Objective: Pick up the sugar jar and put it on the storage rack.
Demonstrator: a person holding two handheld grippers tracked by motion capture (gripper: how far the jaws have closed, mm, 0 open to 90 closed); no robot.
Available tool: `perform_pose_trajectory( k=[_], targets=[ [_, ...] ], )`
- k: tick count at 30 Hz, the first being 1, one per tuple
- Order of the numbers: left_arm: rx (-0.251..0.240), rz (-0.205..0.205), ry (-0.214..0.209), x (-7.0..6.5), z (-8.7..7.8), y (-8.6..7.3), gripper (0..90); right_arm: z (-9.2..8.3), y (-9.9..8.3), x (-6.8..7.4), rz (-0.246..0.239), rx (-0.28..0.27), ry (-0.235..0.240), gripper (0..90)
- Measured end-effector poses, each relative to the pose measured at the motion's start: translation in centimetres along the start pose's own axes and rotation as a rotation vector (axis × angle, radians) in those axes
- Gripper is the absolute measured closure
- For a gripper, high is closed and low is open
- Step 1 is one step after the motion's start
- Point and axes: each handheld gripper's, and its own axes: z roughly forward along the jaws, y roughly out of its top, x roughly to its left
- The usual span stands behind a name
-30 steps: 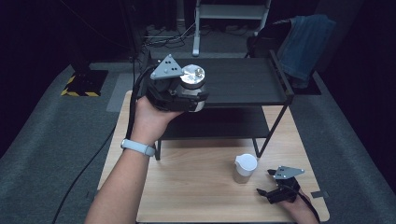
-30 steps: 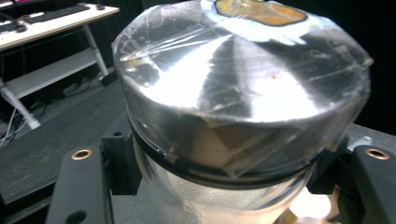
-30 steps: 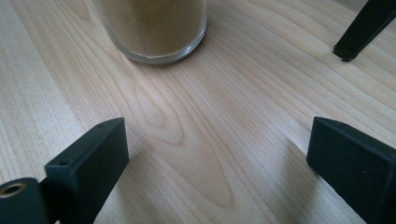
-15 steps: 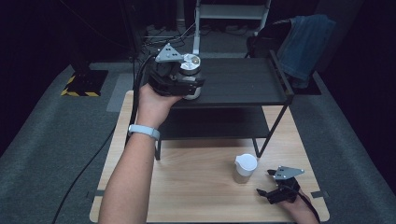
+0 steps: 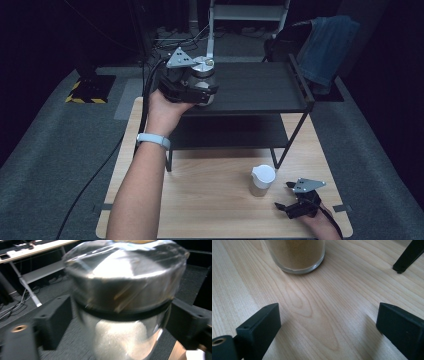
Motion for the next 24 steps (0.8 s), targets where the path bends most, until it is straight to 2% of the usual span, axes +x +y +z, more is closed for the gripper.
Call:
perform_pose_trajectory(
  k=[3, 7, 12, 17, 22, 24],
  targets=[
    [-0.017, -0.007, 0.006, -0.2, -0.4, -0.6, 7.4, 0.0, 0.0, 0.0, 0.001, 0.000, 0.000, 5.5],
    [-0.057, 0.024, 0.027, -0.9, -1.4, -1.9, 6.0, 0.0, 0.0, 0.0, 0.001, 0.000, 0.000, 5.5],
    [-0.078, 0.036, 0.026, -1.1, -2.6, -3.1, 5.6, 0.0, 0.0, 0.0, 0.001, 0.000, 0.000, 5.5],
    [-0.113, 0.038, -0.001, -1.3, -4.7, -5.2, 5.5, 0.0, 0.0, 0.0, 0.002, 0.000, 0.000, 5.4],
    [-0.152, 0.050, -0.014, -2.0, -5.9, -7.9, 5.7, 0.0, 0.0, 0.0, 0.001, 0.000, 0.000, 5.4],
    [-0.149, 0.048, -0.021, -2.2, -6.2, -8.9, 5.8, 0.0, 0.0, 0.1, 0.004, 0.000, -0.003, 5.4]
  ],
)
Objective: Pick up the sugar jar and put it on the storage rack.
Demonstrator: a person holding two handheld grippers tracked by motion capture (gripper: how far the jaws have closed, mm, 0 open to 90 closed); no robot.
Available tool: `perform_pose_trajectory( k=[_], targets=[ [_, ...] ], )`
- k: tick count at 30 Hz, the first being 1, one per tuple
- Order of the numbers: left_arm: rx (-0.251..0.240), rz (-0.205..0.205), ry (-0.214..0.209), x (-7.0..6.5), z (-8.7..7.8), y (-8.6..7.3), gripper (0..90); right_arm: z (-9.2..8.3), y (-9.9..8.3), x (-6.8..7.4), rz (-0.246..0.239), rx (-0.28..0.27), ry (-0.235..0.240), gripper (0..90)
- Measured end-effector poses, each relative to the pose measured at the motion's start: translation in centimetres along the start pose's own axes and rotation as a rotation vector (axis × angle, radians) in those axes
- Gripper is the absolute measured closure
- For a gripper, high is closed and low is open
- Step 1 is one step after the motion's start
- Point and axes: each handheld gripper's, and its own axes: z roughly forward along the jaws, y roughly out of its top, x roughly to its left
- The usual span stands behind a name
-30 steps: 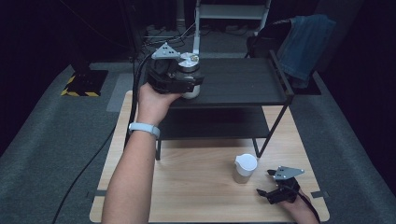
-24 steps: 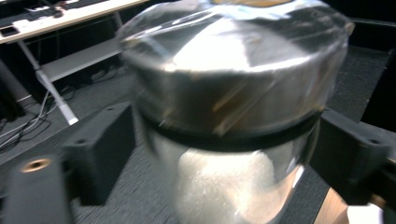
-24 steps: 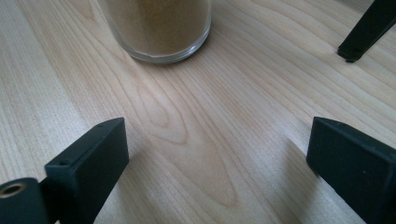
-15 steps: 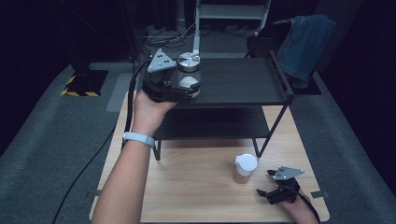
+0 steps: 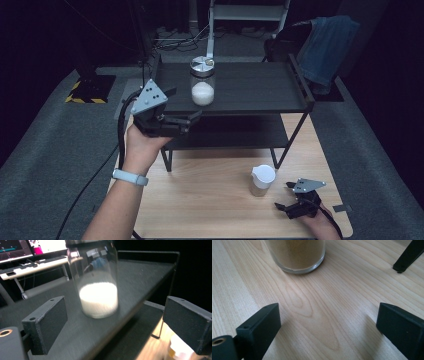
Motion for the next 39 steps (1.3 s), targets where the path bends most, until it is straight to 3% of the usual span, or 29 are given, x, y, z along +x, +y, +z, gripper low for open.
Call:
perform_pose_trajectory(
  k=[9, 12, 13, 17, 20, 25, 30, 32, 34, 39],
  targets=[
    [-0.009, -0.027, -0.011, -1.2, -2.2, -5.5, 6.5, 0.0, 0.0, 0.1, 0.002, 0.000, -0.002, 5.4],
    [0.002, -0.050, -0.023, -1.5, -2.4, -7.5, 6.6, 0.0, 0.0, 0.1, 0.002, 0.000, -0.002, 5.4],
    [0.002, -0.050, -0.023, -1.5, -2.4, -7.5, 6.8, 0.0, 0.0, 0.1, 0.002, 0.000, -0.002, 5.4],
    [0.002, -0.095, -0.044, -1.6, -2.2, -11.1, 8.2, 0.0, 0.0, 0.1, 0.002, 0.000, -0.002, 5.4],
    [-0.005, -0.094, -0.040, -1.8, -2.2, -12.1, 9.4, 0.0, 0.0, 0.1, 0.002, 0.000, -0.002, 5.4],
    [0.034, -0.075, -0.035, -2.8, -1.5, -15.1, 10.1, 0.0, 0.0, 0.1, 0.002, 0.000, -0.002, 5.4],
    [0.063, -0.089, -0.035, -3.5, -0.9, -17.2, 10.2, 0.0, 0.0, 0.1, 0.002, 0.000, -0.001, 5.3],
    [0.090, -0.120, -0.035, -3.7, -0.5, -18.9, 10.8, 0.0, 0.0, 0.1, 0.002, 0.000, -0.001, 5.3],
    [0.119, -0.122, -0.032, -3.9, -0.2, -19.7, 10.9, 0.0, 0.0, 0.1, 0.001, 0.001, -0.001, 5.2],
    [0.127, -0.169, -0.031, -4.2, -0.1, -22.5, 11.2, 0.0, 0.0, 0.0, 0.002, 0.001, 0.000, 5.2]
  ],
)
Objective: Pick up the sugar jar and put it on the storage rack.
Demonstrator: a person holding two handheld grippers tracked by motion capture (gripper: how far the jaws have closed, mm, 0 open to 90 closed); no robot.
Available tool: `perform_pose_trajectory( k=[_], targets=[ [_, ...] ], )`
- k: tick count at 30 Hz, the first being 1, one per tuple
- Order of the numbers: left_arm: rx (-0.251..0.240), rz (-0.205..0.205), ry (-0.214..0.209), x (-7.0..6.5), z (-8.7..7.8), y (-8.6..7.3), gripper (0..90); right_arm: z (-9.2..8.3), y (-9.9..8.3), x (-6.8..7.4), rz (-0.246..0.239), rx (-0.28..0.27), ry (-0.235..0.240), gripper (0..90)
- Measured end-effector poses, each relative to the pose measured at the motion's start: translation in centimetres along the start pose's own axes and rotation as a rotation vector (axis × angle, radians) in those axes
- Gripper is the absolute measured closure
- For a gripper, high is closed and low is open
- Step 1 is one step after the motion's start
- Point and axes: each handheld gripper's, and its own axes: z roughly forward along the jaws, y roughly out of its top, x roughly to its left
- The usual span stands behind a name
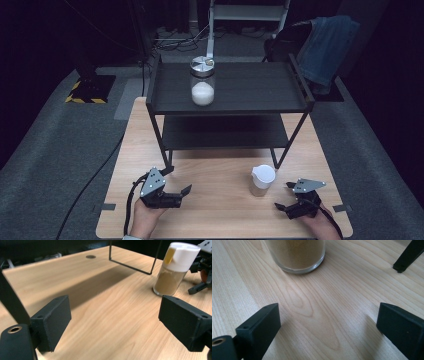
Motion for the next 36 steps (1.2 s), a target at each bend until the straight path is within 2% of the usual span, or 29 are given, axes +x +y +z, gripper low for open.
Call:
perform_pose_trajectory(
  k=[2, 4, 7, 9, 13, 14, 19, 24, 27, 30, 36],
  targets=[
    [0.028, 0.002, -0.002, 0.0, 0.1, -0.4, 11.3, 0.0, 0.0, -0.1, -0.002, 0.000, 0.002, 5.1],
    [0.048, 0.022, 0.000, -0.1, 0.1, -0.4, 11.3, 0.0, 0.0, -0.1, -0.003, 0.000, 0.002, 5.2],
    [0.047, 0.011, -0.010, 0.0, 0.0, -0.9, 11.3, 0.0, 0.0, -0.1, -0.002, 0.000, 0.001, 5.2],
    [0.080, 0.024, -0.014, -0.1, 0.3, -0.9, 11.3, 0.0, 0.0, -0.1, -0.002, 0.000, 0.001, 5.2],
    [0.187, 0.067, -0.026, -0.3, 1.5, -0.3, 11.0, 0.0, 0.0, -0.1, -0.002, 0.000, 0.001, 5.1],
    [0.196, 0.071, -0.030, -0.3, 1.6, -0.2, 10.9, 0.0, 0.0, -0.1, -0.002, 0.000, 0.001, 5.2],
    [0.250, 0.054, -0.061, 0.1, 2.5, 0.1, 10.3, 0.0, 0.0, -0.1, -0.002, 0.000, 0.001, 5.1],
    [0.344, 0.054, -0.075, 0.3, 3.6, 0.6, 9.3, 0.0, 0.0, -0.1, -0.002, 0.000, 0.001, 5.1],
    [0.392, 0.028, -0.080, 0.7, 4.1, 0.9, 9.2, 0.0, 0.0, -0.1, -0.003, 0.000, 0.001, 5.2],
    [0.399, 0.027, -0.072, 0.6, 4.2, 1.0, 9.2, 0.0, 0.0, -0.1, -0.002, 0.000, 0.001, 5.1],
    [0.409, 0.051, -0.059, 0.1, 4.4, 1.1, 9.0, 0.0, 0.0, -0.1, -0.003, 0.000, 0.001, 5.1]
  ],
)
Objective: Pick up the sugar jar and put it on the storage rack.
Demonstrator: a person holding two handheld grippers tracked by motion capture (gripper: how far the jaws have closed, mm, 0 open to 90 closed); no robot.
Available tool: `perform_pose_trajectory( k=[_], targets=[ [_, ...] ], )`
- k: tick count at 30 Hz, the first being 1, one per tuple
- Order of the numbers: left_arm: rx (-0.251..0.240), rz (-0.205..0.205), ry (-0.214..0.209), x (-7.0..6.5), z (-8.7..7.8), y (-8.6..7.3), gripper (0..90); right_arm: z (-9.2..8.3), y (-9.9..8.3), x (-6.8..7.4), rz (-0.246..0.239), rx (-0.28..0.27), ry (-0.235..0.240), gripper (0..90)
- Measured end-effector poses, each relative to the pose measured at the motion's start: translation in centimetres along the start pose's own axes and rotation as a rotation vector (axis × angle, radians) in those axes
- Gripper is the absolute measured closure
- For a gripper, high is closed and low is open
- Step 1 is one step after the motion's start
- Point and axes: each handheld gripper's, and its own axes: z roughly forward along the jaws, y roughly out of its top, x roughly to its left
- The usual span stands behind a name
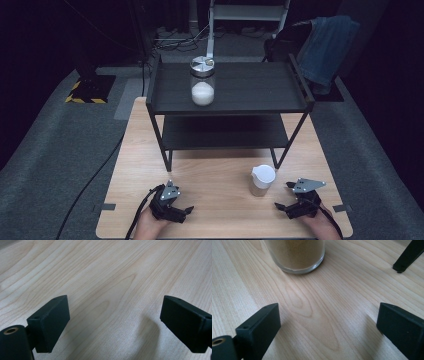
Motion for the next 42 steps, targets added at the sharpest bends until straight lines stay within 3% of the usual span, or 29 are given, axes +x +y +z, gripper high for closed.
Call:
perform_pose_trajectory(
  k=[5, 42],
  targets=[
    [0.025, 0.054, 0.035, -1.0, 0.3, 0.5, 7.9, 0.0, 0.0, 0.0, 0.000, 0.000, 0.000, 5.1],
    [0.035, 0.041, 0.048, -1.5, 0.5, 0.8, 4.1, 0.0, 0.0, 0.0, 0.000, 0.000, 0.000, 5.1]
  ],
)
